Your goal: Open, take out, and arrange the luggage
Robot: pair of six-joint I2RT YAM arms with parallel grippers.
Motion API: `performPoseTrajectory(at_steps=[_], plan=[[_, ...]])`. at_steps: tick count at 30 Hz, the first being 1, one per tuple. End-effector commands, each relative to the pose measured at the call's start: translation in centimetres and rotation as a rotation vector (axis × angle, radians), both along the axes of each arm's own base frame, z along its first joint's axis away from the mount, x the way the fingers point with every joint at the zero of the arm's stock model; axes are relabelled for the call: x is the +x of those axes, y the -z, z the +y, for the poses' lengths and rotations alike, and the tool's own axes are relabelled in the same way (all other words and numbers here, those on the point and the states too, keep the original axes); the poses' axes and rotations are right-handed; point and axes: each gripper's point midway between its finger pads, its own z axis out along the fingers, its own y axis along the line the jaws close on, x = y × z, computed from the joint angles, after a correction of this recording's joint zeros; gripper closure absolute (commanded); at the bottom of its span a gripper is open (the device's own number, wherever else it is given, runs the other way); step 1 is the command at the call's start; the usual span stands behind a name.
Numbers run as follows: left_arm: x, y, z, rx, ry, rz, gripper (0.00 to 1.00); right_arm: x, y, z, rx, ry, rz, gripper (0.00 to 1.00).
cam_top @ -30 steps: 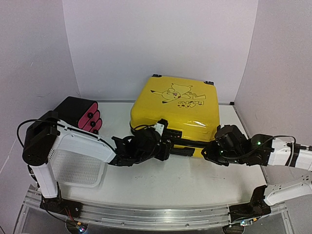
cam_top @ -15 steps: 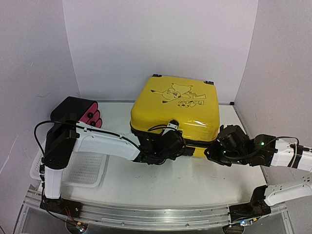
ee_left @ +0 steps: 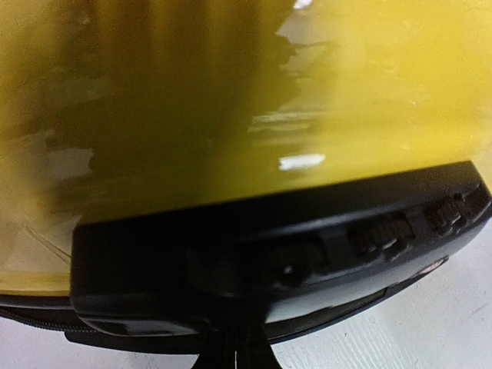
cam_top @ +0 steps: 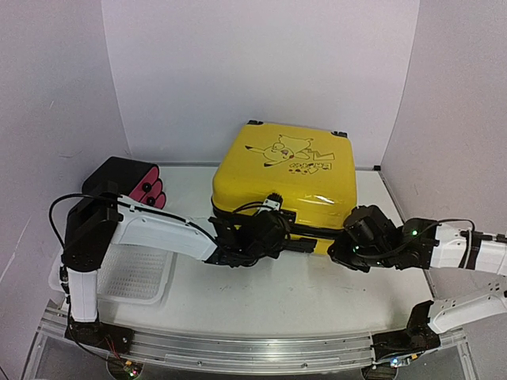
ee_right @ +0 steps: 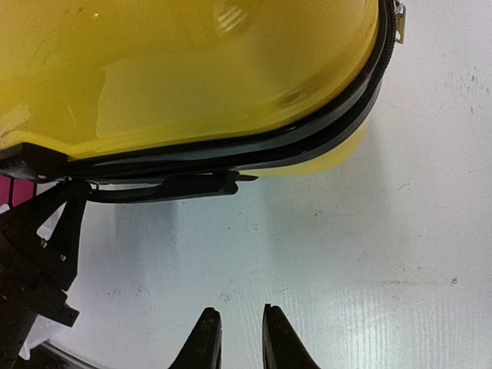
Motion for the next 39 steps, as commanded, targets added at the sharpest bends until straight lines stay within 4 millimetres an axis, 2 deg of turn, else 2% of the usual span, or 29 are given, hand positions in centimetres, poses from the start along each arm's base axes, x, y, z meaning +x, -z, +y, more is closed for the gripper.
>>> performPoseTrajectory(at_steps=[1,7,10,14,18,22,24,26,32,39], plan=[[2.2,-3.2,0.5,-0.173,0.055,-0.028,1.00,1.5,-1.7,2.6,0.146,0.060,-0.026,0.79],[1.5,-2.8,2.3,-0.195,0.109,-0.031,1.00,3.2,-0.9,5.5,0.241,0.126,-0.004,0.71],[1.4,-2.9,2.6,-0.203,0.142,-0.043,1.00,4.3,0.1,7.0,0.294,0.163,-0.008,0.66],[1.6,-3.1,3.3,-0.190,0.147,-0.065,1.00,5.5,0.2,8.6,0.337,0.213,-0.035,0.60],[1.3,-3.0,2.9,-0.184,0.202,-0.074,1.00,6.1,0.5,8.8,0.359,0.326,-0.098,0.49],[1.2,-2.6,3.1,-0.174,0.212,-0.081,1.00,6.7,0.0,9.6,0.376,0.388,-0.190,0.48],[1.0,-2.5,3.2,-0.166,0.226,-0.086,1.00,7.0,0.6,10.0,0.387,0.429,-0.186,0.48],[0.8,-2.8,3.2,-0.167,0.240,-0.097,1.00,7.2,1.7,9.9,0.397,0.492,-0.184,0.49],[0.7,-2.8,3.9,-0.194,0.251,-0.093,1.00,7.8,3.0,10.2,0.427,0.598,-0.201,0.50],[0.5,-2.4,5.2,-0.143,0.259,-0.129,1.00,7.5,3.2,6.8,0.368,0.718,-0.255,0.54]])
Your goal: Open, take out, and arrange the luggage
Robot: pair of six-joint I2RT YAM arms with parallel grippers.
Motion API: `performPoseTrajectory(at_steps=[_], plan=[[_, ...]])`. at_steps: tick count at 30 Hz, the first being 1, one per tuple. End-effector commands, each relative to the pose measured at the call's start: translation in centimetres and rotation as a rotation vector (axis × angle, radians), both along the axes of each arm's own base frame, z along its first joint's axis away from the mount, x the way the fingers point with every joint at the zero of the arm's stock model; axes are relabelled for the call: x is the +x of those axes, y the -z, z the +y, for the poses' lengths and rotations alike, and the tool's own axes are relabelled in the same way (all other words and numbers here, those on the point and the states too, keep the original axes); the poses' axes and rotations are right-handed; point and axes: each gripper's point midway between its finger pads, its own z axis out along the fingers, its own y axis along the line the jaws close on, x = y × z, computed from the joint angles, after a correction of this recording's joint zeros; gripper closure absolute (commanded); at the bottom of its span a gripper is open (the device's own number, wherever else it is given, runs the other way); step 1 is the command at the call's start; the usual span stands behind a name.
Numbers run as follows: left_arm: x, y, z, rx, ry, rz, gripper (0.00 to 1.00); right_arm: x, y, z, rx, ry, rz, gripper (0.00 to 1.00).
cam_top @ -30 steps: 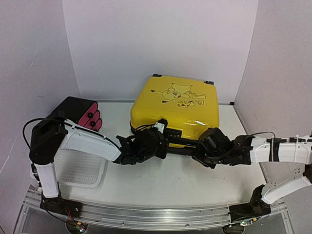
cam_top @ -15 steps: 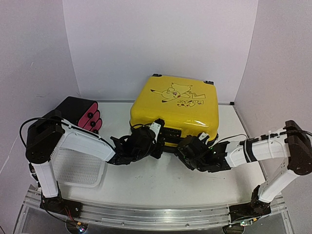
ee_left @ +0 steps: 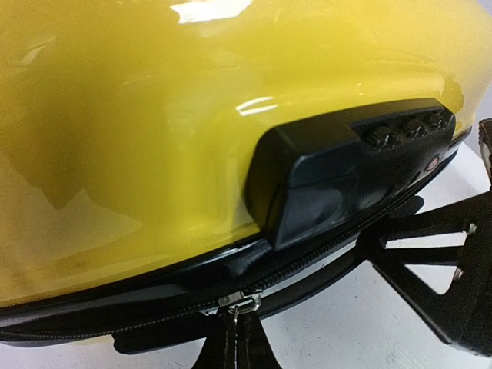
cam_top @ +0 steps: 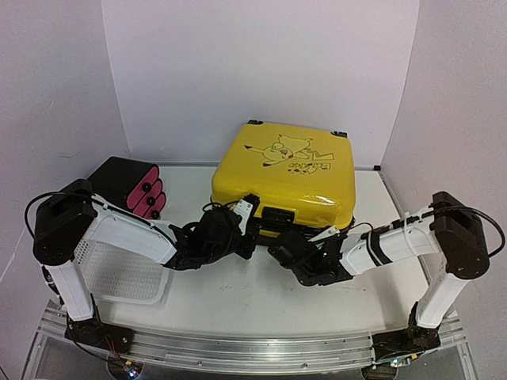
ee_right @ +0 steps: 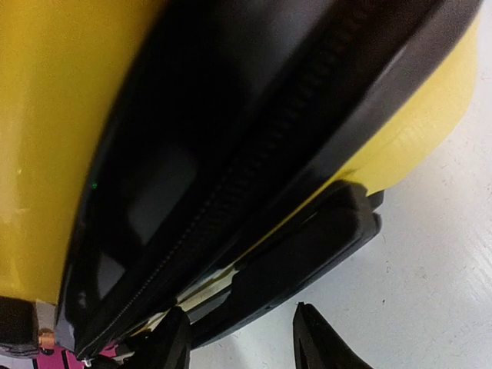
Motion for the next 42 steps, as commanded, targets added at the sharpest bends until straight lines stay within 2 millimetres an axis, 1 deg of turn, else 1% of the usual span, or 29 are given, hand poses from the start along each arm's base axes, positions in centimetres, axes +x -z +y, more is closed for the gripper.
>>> performPoseTrajectory(at_steps=[1,4,6,7,10,12,15,18,20,21,23,25,29,31,32,34,35,39,42], plan=[[0.6,-2.0,1.6,0.011,-0.031,-0.079,1.00,0.6,-2.2,-2.2,0.000,0.134,-0.074,0.55],[1.0,-2.4,2.3,0.039,-0.057,-0.114,1.00,0.5,-2.1,-3.3,-0.050,0.148,-0.076,0.58],[1.5,-2.9,3.1,0.055,-0.089,-0.138,1.00,0.3,-1.5,-3.9,-0.057,0.161,-0.065,0.60],[1.8,-2.9,3.7,0.069,-0.112,-0.146,1.00,0.2,-1.1,-4.4,-0.071,0.159,-0.055,0.61],[2.8,-3.1,5.9,0.110,-0.190,-0.160,1.00,0.2,-1.4,-5.7,-0.129,0.148,-0.055,0.62],[3.7,-3.2,7.6,0.129,-0.229,-0.154,1.00,0.3,-1.2,-6.5,-0.160,0.133,-0.031,0.62],[4.5,-3.5,9.8,0.154,-0.267,-0.155,1.00,0.2,-1.5,-7.9,-0.215,0.105,-0.016,0.62],[5.1,-4.1,11.0,0.177,-0.264,-0.160,1.00,0.0,-1.8,-9.5,-0.261,0.074,0.001,0.61],[5.2,-4.2,11.0,0.178,-0.220,-0.153,1.00,-0.1,-2.4,-10.2,-0.299,0.029,0.005,0.61],[4.9,-4.3,10.5,0.176,-0.175,-0.152,1.00,-0.1,-3.0,-10.3,-0.326,-0.009,0.002,0.59],[4.0,-4.6,8.8,0.164,-0.058,-0.150,1.00,-0.3,-4.5,-9.9,-0.388,-0.112,-0.006,0.55],[2.9,-5.1,7.1,0.117,0.025,-0.126,1.00,-0.9,-5.8,-9.6,-0.420,-0.207,-0.004,0.51],[0.6,-6.1,3.8,0.062,0.098,-0.106,1.00,-2.7,-7.2,-9.1,-0.391,-0.356,0.017,0.42],[-0.3,-6.8,2.1,0.029,0.134,-0.093,1.00,-3.6,-7.7,-9.1,-0.395,-0.424,0.041,0.35],[-1.0,-7.1,1.0,0.015,0.162,-0.088,1.00,-4.2,-7.7,-9.3,-0.403,-0.449,0.061,0.30],[-2.1,-8.0,-1.2,-0.002,0.203,-0.091,1.00,-5.2,-7.5,-10.1,-0.407,-0.479,0.098,0.26],[-2.6,-7.7,-2.1,-0.001,0.219,-0.079,1.00,-5.6,-7.3,-10.6,-0.405,-0.484,0.116,0.26],[-3.9,-8.1,-5.7,-0.049,0.266,-0.033,1.00,-7.2,-5.6,-12.9,-0.337,-0.443,0.167,0.26],[-5.5,-8.2,-8.6,-0.067,0.316,-0.018,1.00,-7.6,-5.3,-13.4,-0.304,-0.425,0.167,0.26]])
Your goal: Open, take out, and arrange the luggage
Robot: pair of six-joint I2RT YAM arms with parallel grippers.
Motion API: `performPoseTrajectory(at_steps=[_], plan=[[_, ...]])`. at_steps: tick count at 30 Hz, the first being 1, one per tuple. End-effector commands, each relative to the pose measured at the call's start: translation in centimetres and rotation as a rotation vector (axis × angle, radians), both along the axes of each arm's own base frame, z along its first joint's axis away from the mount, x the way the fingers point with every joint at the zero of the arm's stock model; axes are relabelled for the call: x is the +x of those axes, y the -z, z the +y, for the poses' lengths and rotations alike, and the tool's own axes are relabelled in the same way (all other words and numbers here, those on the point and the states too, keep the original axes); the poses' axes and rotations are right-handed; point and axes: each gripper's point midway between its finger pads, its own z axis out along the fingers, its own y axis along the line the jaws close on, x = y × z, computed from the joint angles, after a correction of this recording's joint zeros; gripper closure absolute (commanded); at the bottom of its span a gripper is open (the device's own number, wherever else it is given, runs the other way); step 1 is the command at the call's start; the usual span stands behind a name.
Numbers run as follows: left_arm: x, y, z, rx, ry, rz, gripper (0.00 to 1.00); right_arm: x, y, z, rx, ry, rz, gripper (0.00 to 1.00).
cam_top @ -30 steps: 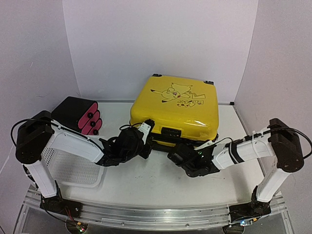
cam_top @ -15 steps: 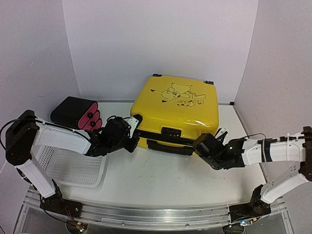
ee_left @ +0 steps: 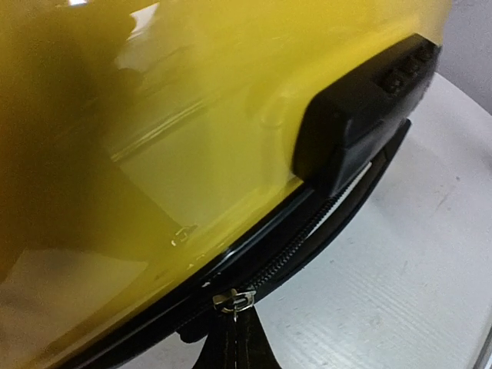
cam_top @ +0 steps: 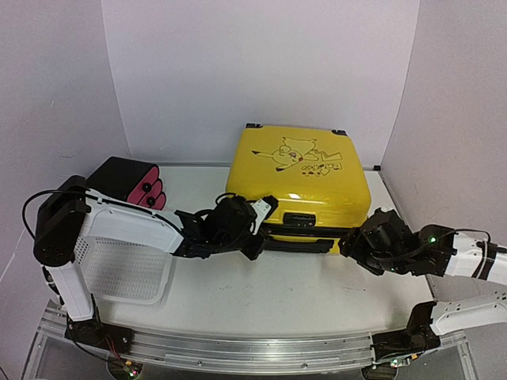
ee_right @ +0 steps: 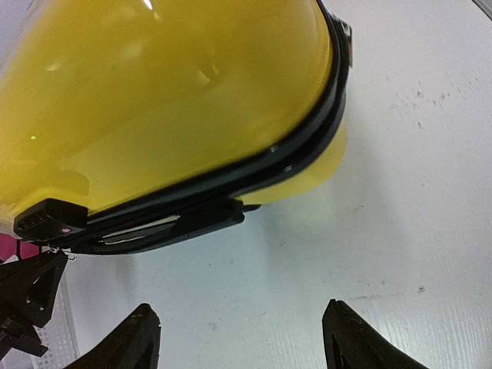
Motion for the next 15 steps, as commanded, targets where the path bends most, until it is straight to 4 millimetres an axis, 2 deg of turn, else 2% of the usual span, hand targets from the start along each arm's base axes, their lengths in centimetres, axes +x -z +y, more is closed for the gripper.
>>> performPoseTrajectory(at_steps=[1,4,7,11,15], plan=[[-4.1,-7.5,-8.1,-0.254,0.182,-0.010,1.00,-1.2,1.1,-1.0,0.020,0.008,0.054,0.26],[-5.6,-7.7,-10.5,-0.267,0.230,0.003,1.00,-0.9,0.8,-0.6,0.024,0.008,0.058,0.26],[-6.3,-7.7,-11.9,-0.266,0.249,0.005,1.00,-0.4,1.0,-0.5,0.044,0.043,0.077,0.27],[-6.5,-7.4,-12.3,-0.260,0.247,0.016,1.00,0.2,2.1,-1.4,0.109,0.173,0.087,0.34],[-6.6,-6.9,-12.1,-0.240,0.245,0.014,1.00,1.5,3.1,-0.5,0.211,0.219,0.069,0.41]])
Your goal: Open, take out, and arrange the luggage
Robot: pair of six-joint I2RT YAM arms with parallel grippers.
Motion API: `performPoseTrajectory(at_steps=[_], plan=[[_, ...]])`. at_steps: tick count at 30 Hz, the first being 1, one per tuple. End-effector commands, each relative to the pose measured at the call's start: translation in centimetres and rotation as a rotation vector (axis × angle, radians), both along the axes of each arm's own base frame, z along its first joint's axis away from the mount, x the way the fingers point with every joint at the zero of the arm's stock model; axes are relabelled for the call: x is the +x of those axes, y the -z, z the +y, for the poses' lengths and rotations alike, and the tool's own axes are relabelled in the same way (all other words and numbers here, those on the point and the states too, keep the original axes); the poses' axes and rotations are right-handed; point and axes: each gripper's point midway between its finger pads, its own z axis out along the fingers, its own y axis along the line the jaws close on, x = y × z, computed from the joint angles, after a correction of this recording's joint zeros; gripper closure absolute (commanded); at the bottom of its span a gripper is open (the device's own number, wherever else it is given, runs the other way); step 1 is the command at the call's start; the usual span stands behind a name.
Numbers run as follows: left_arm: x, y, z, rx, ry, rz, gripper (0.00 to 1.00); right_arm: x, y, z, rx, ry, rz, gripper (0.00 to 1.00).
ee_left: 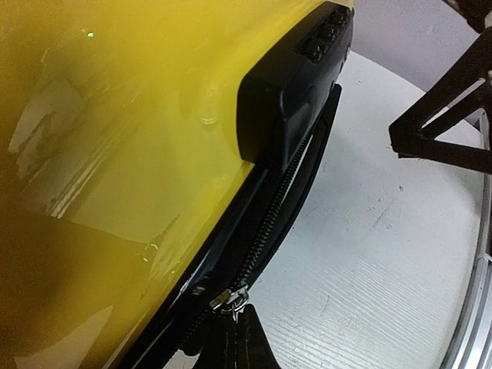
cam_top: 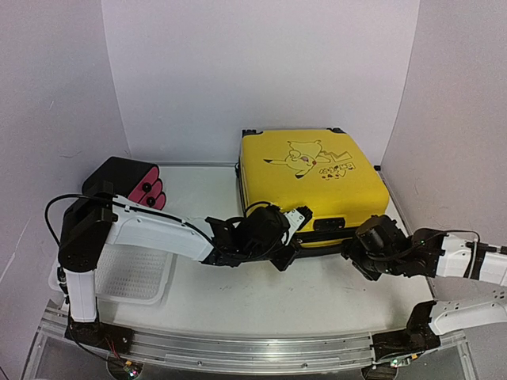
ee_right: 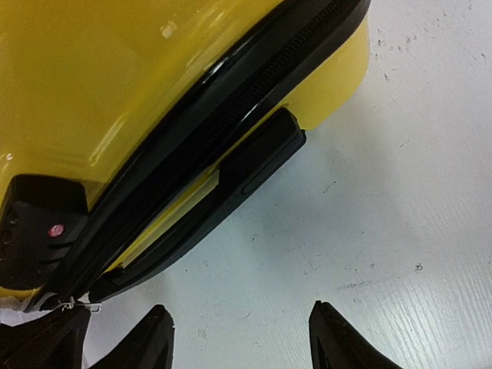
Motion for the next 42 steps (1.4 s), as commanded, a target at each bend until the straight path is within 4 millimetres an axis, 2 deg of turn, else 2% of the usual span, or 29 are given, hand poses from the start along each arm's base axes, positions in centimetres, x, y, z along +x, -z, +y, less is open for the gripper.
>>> performPoseTrajectory(at_steps=[1,5,11,21,24,35,42], plan=[[-2.1,-6.6,-3.2,-0.201,0.088,-0.007,1.00,1.9,-0.3,1.4,0.132,0.088,-0.045,0.41],[-2.1,-6.3,-2.9,-0.187,0.085,-0.015,1.00,2.8,-0.2,2.3,0.143,0.115,-0.033,0.45],[-2.2,-5.8,-2.5,-0.172,0.080,-0.017,1.00,3.8,0.1,2.1,0.162,0.207,-0.048,0.52],[-2.2,-5.7,-2.0,-0.163,0.071,-0.025,1.00,5.1,-0.3,2.0,0.194,0.319,-0.079,0.53],[-2.2,-5.8,-1.7,-0.156,0.073,-0.043,1.00,5.2,0.3,1.5,0.199,0.374,-0.083,0.53],[-1.6,-4.9,1.0,-0.087,0.033,-0.108,1.00,5.4,2.0,0.5,0.197,0.491,-0.077,0.54],[-1.6,-3.9,2.2,-0.046,0.025,-0.129,1.00,6.3,2.4,0.8,0.170,0.519,-0.086,0.55]])
